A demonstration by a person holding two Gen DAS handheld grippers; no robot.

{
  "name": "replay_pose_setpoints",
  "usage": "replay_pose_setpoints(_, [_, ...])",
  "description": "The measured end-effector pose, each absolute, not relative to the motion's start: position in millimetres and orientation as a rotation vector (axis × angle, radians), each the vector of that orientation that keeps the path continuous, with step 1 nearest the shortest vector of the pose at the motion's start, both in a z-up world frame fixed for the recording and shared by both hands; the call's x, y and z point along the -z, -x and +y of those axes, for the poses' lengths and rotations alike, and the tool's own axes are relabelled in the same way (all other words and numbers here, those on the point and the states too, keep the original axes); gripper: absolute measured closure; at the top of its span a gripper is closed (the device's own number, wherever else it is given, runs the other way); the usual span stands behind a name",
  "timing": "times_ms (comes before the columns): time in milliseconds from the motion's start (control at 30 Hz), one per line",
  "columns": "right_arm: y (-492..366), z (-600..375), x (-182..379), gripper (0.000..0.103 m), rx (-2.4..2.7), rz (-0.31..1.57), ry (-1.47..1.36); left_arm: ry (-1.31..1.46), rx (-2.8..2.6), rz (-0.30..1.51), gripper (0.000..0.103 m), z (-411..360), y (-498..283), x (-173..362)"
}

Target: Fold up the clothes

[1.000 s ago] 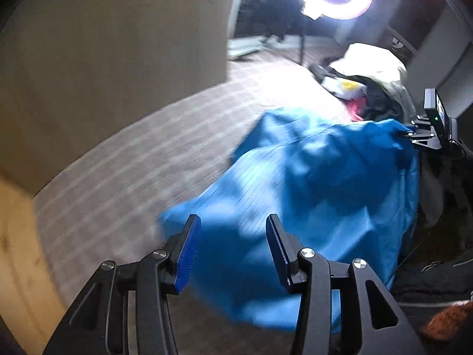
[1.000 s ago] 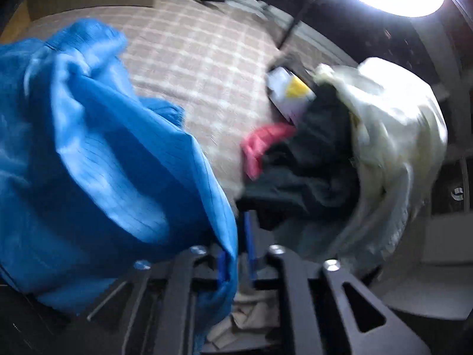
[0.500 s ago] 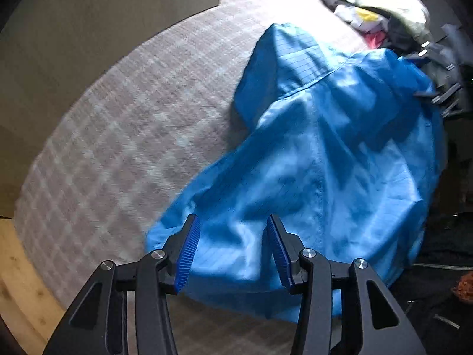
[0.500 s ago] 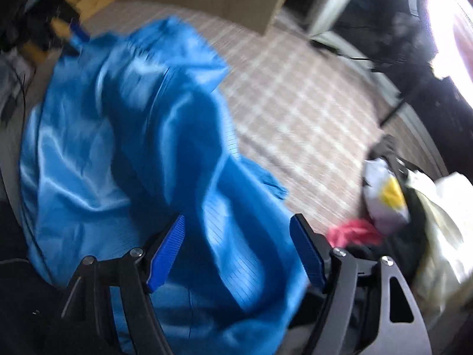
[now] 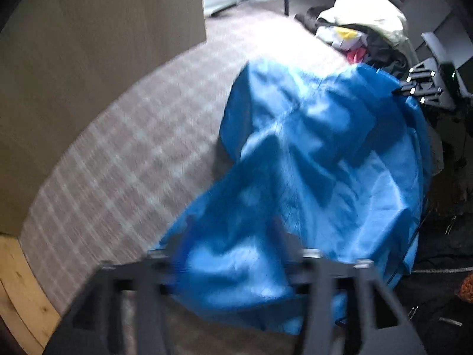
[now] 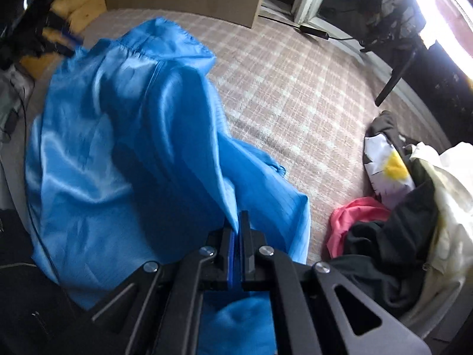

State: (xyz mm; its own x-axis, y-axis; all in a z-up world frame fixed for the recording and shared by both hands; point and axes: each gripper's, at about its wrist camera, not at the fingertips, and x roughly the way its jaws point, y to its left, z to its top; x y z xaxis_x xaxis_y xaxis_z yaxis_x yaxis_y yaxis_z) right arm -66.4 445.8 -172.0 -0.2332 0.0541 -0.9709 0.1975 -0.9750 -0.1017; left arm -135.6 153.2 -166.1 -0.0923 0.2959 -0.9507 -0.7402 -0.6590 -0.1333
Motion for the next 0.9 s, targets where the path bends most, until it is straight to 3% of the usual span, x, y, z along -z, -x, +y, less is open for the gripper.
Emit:
replay_pose_setpoints(33, [66.8, 440.0, 173.9, 0.095, 2.37, 0.314, -1.89, 1.442, -1.833, 0.529, 0.042, 157.0, 139.1, 165.4])
replay_pose_setpoints(67, [69.2, 436.3, 178.4, 0.085, 2.366, 0.309, -1.892, 1.435, -1.825, 0.557, 0.042, 159.8, 143.4, 167.8])
replay_pose_setpoints(100, [72.0, 439.2, 181.0, 0.067, 2.362, 0.314, -1.89, 1.44, -1.808, 0.585, 0.041, 161.5, 148.6, 173.1])
replay_pose_setpoints(167, [77.3, 432.3, 186.7, 0.049, 2.372, 0.381, -1.878, 1.449, -1.774, 0.642, 0.04, 165.1, 158.9, 183.7])
replay_pose_setpoints(267, [87.4, 428.4, 201.3, 0.048, 2.366, 0.464, -1.879, 1.519, -1.694, 0.638, 0.042, 169.8, 169.4, 210.2])
replay_pose_setpoints(300, [91.2, 428.9, 206.9, 0.048, 2.36, 0.465, -1.892, 1.533, -1.678, 0.618, 0.05, 170.5, 170.6, 215.6])
replay_pose_setpoints(333, [93.9, 429.5, 212.2, 0.048, 2.35, 0.464, -1.91, 1.538, -1.676, 0.592, 0.073, 170.5, 170.7, 217.1])
replay_pose_setpoints(367, [96.3, 430.0, 217.5, 0.049, 2.339, 0.466, -1.928, 1.54, -1.682, 0.564, 0.086, 170.0, 170.0, 216.1])
replay_pose_setpoints(400, [97.3, 430.4, 221.3, 0.064, 2.331, 0.472, -1.939, 1.537, -1.709, 0.547, 0.099, 169.0, 168.6, 212.6])
replay_pose_setpoints(433, [96.8, 430.6, 223.6, 0.078, 2.32, 0.467, -1.948, 1.524, -1.764, 0.543, 0.099, 167.4, 165.6, 205.3])
replay_pose_setpoints(467, [95.9, 430.9, 225.5, 0.103, 2.308, 0.457, -1.957, 1.504, -1.826, 0.541, 0.1, 165.8, 160.9, 195.8])
replay_pose_setpoints(567, [90.1, 432.3, 214.5, 0.102, 2.363, 0.446, -1.919, 1.433, -2.023, 0.556, 0.102, 161.9, 138.0, 159.8])
replay_pose_setpoints(767, [79.3, 440.6, 164.9, 0.102, 2.611, 0.323, -1.759, 1.277, -2.224, 0.395, 0.102, 133.7, 107.3, 87.6])
replay_pose_setpoints(900, [65.9, 433.8, 128.0, 0.103, 2.72, 0.351, -1.626, 1.185, -2.349, 0.396, 0.102, 111.0, 100.5, 48.0])
